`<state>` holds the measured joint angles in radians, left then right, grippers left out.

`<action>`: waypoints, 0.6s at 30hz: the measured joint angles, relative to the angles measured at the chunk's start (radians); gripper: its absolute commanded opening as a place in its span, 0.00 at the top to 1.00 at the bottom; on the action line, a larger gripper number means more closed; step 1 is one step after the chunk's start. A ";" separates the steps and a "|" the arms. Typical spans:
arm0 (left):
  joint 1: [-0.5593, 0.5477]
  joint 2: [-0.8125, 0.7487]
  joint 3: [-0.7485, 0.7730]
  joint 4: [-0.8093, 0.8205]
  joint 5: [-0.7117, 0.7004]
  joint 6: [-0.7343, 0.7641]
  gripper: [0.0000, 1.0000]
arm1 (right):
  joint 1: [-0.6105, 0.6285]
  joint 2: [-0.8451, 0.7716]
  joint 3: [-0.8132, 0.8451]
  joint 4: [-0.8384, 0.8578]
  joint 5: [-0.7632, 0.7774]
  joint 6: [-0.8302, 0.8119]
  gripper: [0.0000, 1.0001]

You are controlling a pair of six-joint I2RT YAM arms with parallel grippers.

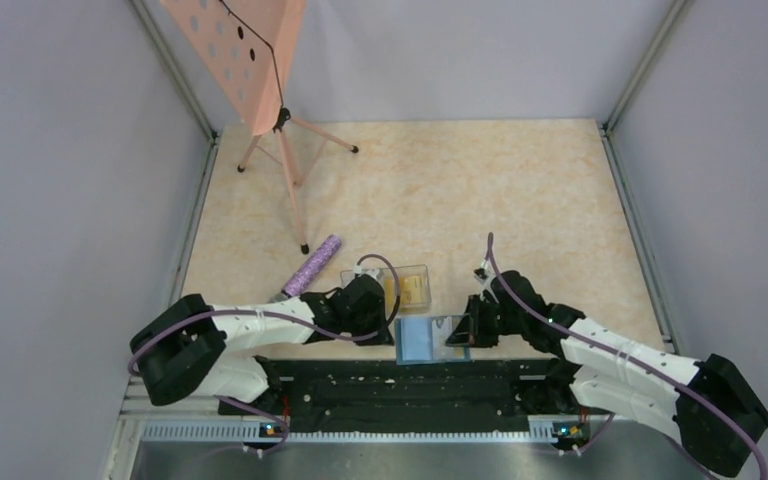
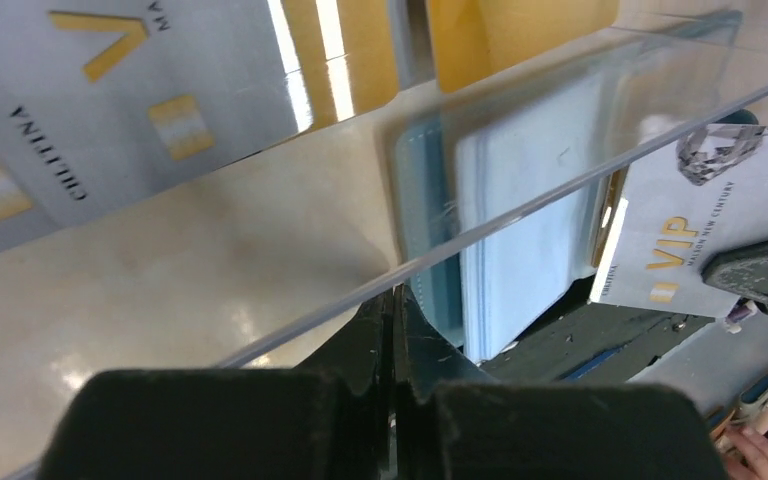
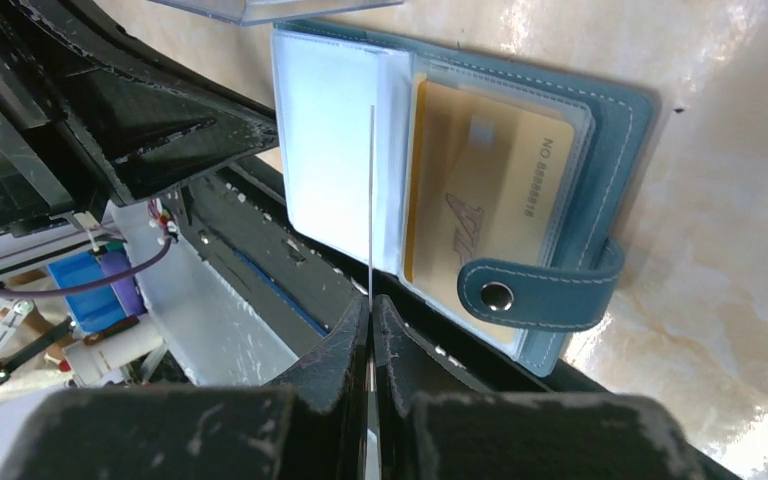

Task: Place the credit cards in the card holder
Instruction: Insert the credit card into the card holder.

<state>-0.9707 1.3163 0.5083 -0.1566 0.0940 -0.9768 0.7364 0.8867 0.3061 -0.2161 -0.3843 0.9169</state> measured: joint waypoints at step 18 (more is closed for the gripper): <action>-0.013 0.075 0.053 0.029 0.003 0.005 1.00 | -0.019 0.141 -0.043 0.156 -0.063 -0.015 1.00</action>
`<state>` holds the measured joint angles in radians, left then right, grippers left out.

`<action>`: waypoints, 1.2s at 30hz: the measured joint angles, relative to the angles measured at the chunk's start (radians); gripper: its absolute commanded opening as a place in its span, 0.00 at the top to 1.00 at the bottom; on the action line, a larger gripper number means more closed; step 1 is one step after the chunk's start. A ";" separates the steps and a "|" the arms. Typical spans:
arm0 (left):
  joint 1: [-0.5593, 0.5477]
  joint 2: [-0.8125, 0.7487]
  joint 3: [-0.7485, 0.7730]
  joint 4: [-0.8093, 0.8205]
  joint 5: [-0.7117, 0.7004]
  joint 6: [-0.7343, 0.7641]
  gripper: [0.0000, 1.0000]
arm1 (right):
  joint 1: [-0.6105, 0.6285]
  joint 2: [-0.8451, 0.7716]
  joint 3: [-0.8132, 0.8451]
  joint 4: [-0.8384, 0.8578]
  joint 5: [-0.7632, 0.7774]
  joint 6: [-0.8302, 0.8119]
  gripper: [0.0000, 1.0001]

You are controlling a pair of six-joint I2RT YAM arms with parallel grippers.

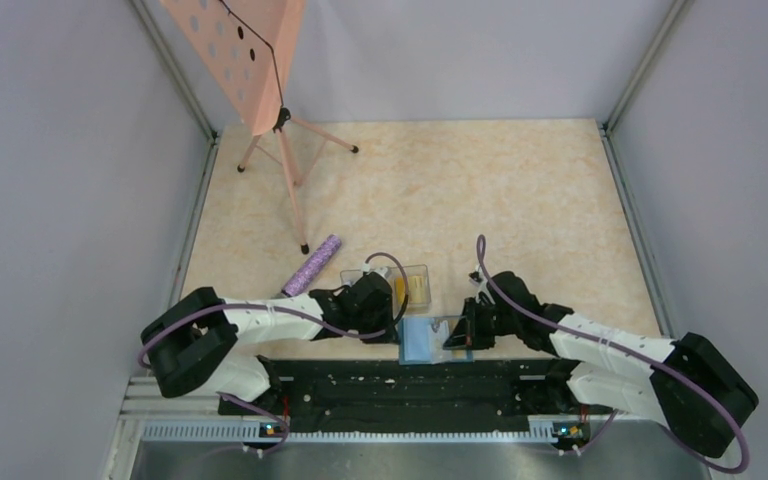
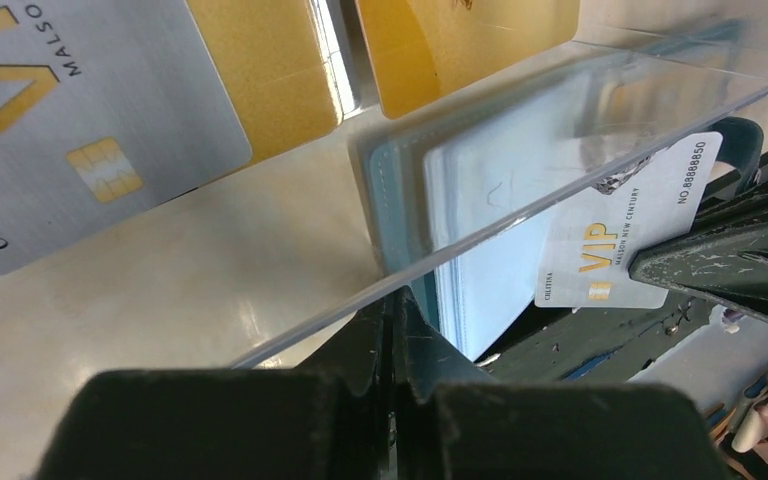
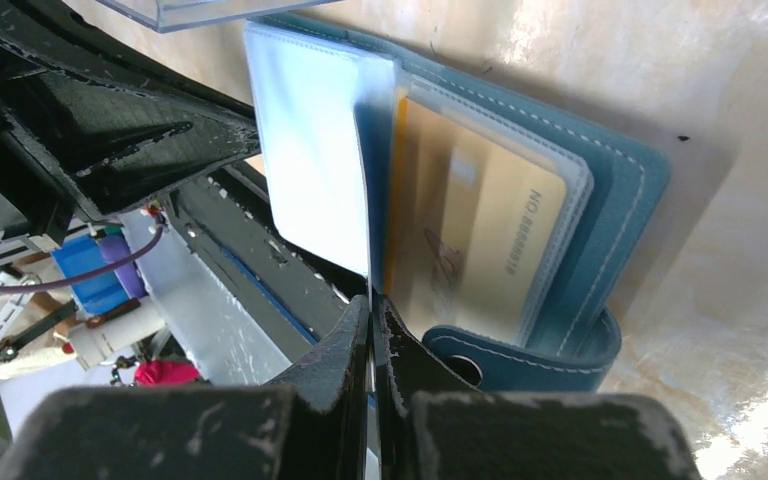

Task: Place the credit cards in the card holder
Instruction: Insert the credit card into the card holder.

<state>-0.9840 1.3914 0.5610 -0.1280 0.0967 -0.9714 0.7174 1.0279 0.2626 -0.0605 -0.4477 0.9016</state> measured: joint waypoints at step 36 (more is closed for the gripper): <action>-0.002 0.031 0.029 -0.007 0.014 0.003 1.00 | -0.061 0.074 -0.019 0.124 -0.070 -0.060 1.00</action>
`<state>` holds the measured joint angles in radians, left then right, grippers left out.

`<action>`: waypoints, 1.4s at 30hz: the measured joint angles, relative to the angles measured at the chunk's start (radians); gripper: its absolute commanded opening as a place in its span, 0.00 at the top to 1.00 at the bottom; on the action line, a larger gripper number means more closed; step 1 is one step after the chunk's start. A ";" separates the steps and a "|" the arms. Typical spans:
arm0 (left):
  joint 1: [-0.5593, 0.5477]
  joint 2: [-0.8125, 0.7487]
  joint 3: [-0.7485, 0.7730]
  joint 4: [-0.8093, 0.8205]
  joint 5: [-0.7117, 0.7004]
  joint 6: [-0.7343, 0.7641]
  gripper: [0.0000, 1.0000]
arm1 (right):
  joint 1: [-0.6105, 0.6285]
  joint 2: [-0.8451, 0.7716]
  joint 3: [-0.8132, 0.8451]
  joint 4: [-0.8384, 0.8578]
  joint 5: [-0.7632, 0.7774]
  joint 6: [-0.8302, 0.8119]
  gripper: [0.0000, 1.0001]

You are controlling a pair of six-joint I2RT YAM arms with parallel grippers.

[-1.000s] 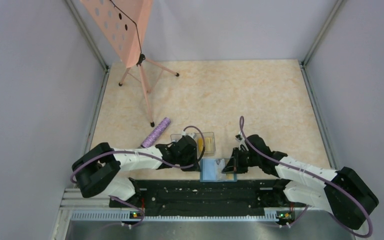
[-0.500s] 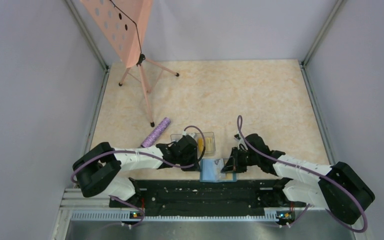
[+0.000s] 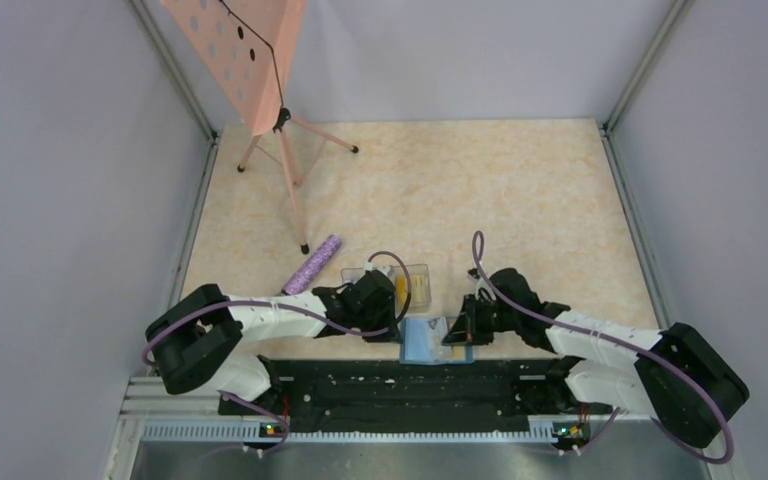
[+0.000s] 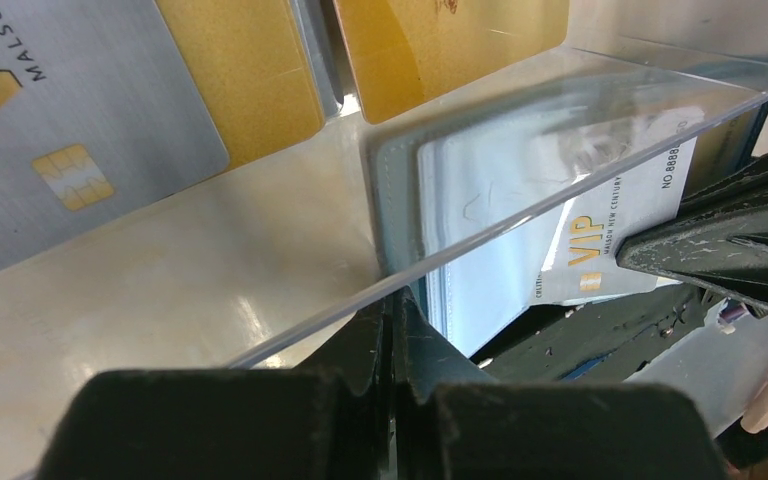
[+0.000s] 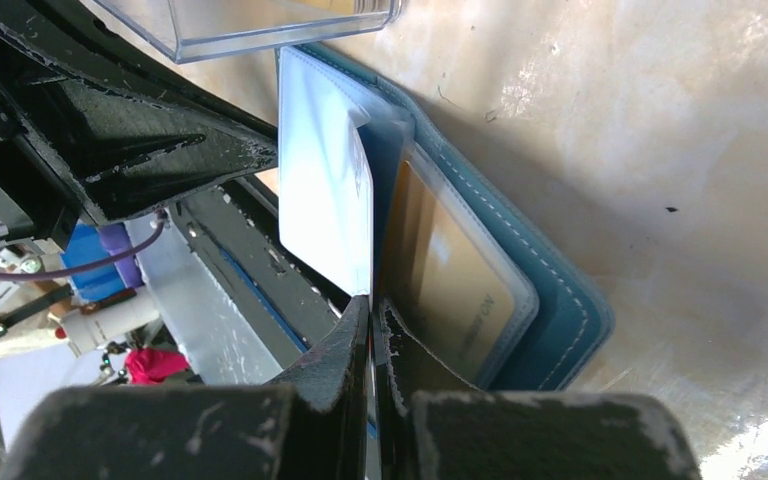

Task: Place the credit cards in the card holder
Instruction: Insert the credit card into the card holder.

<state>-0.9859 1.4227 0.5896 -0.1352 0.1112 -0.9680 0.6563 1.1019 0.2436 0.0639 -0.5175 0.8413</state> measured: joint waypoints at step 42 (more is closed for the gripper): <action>-0.013 0.031 -0.016 0.125 0.053 -0.051 1.00 | -0.018 0.003 0.002 -0.041 0.026 0.038 0.77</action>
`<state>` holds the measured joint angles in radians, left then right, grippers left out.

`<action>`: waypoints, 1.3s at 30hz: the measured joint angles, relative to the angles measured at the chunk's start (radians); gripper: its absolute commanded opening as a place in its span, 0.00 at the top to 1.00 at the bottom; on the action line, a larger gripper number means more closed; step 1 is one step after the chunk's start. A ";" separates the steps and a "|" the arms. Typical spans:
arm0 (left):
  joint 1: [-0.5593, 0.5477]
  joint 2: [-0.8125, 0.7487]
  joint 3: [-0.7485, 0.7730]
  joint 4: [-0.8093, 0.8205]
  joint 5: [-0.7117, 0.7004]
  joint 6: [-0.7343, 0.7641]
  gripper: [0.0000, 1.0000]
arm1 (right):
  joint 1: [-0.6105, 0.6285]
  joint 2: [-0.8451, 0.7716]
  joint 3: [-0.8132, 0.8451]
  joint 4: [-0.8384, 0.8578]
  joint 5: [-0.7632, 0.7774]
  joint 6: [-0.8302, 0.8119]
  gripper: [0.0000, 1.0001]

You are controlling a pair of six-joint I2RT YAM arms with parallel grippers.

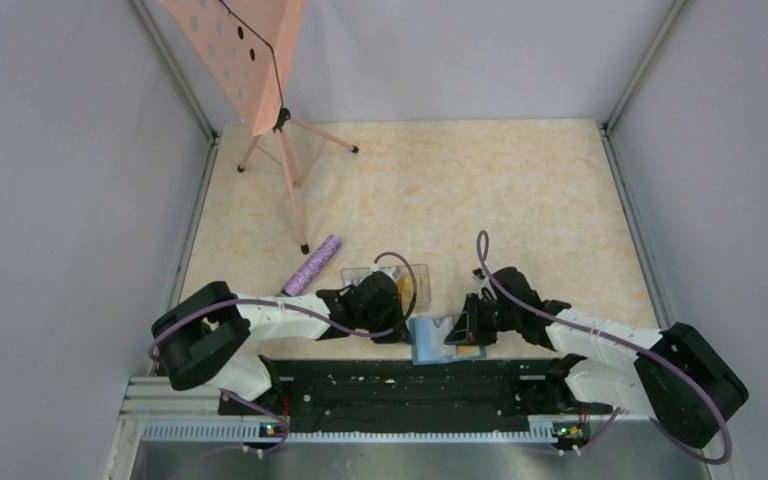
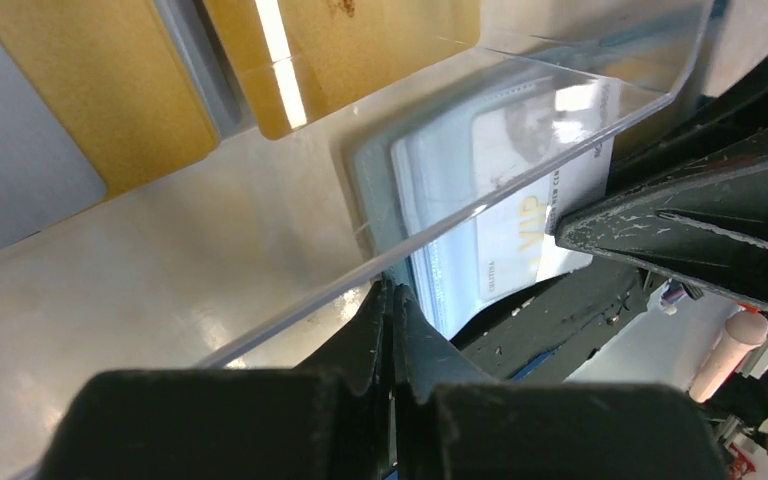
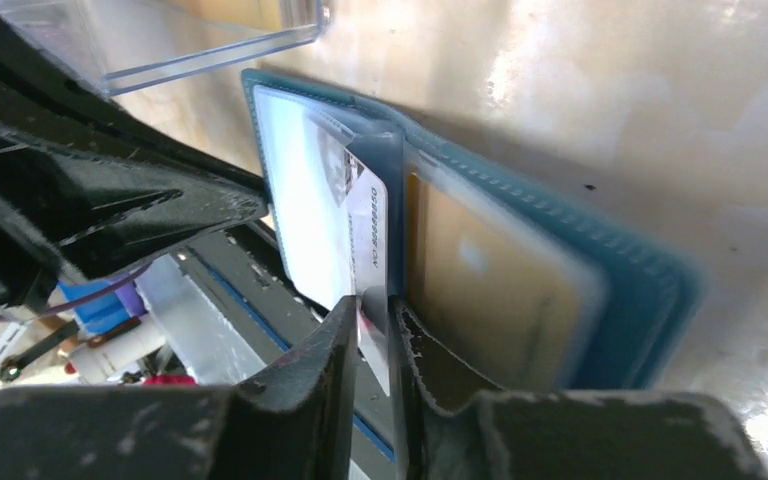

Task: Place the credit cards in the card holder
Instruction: Insert the credit card into the card holder.

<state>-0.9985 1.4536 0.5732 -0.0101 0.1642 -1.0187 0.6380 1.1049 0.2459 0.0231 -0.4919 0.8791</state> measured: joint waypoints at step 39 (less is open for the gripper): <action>-0.011 0.070 0.066 0.005 0.045 0.010 1.00 | 0.178 0.104 0.229 -0.349 0.178 -0.103 0.98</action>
<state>-1.0092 1.5238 0.6395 -0.0055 0.2092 -1.0092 0.8158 1.2091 0.4744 -0.3260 -0.3141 0.7765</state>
